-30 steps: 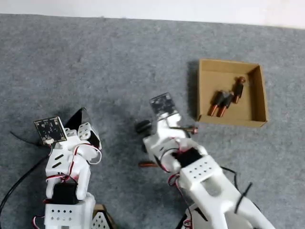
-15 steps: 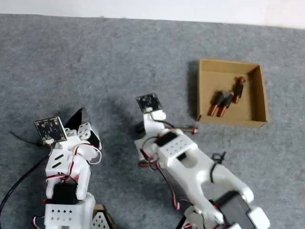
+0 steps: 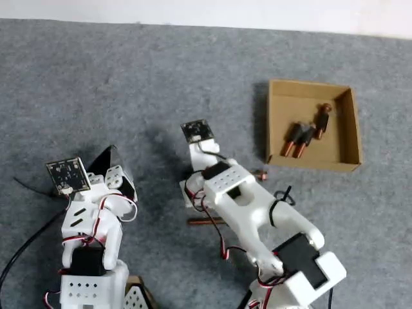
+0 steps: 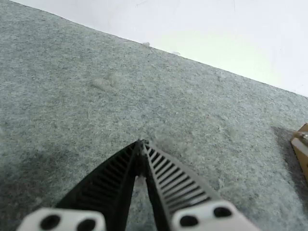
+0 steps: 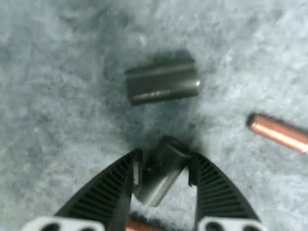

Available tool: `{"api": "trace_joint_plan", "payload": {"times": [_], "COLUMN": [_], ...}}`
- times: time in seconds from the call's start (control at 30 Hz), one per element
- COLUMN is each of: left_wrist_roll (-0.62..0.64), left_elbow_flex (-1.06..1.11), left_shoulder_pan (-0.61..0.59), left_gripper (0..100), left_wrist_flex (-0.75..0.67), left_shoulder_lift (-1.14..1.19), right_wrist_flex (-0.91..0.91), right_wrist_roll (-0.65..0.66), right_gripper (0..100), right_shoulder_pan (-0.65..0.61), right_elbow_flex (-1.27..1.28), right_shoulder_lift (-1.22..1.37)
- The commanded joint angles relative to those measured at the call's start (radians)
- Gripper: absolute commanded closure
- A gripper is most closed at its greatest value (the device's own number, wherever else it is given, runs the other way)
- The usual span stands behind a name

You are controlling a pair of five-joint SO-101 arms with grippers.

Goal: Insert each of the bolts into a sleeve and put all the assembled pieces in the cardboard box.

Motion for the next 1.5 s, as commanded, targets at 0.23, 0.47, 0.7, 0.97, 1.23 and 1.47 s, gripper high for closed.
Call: {"api": "trace_joint_plan", "payload": {"times": [0.23, 0.47, 0.7, 0.97, 1.23, 1.47], "left_wrist_roll": [-0.006, -0.006, -0.006, -0.006, -0.006, -0.006], "left_elbow_flex": [0.018, 0.018, 0.018, 0.018, 0.018, 0.018], "left_shoulder_pan": [-0.010, -0.010, -0.010, -0.010, -0.008, -0.008], "left_gripper": [99, 99, 99, 99, 99, 99], "left_wrist_flex": [0.002, 0.002, 0.002, 0.002, 0.002, 0.002], "left_shoulder_lift": [-0.015, -0.015, -0.015, -0.015, -0.015, -0.015], "right_wrist_flex": [0.005, 0.033, 0.054, 0.107, 0.102, 0.090], "right_wrist_roll": [-0.002, 0.035, 0.153, 0.160, 0.161, 0.209], "right_gripper": [85.4, 98.4, 99.3, 99.3, 99.3, 99.3], "right_shoulder_pan": [0.064, 0.071, 0.120, 0.157, 0.159, 0.160], "right_elbow_flex": [-0.048, -0.067, -0.097, -0.087, -0.004, -0.001], "right_shoulder_lift": [0.036, 0.031, 0.027, -0.209, -0.361, -0.375]}}
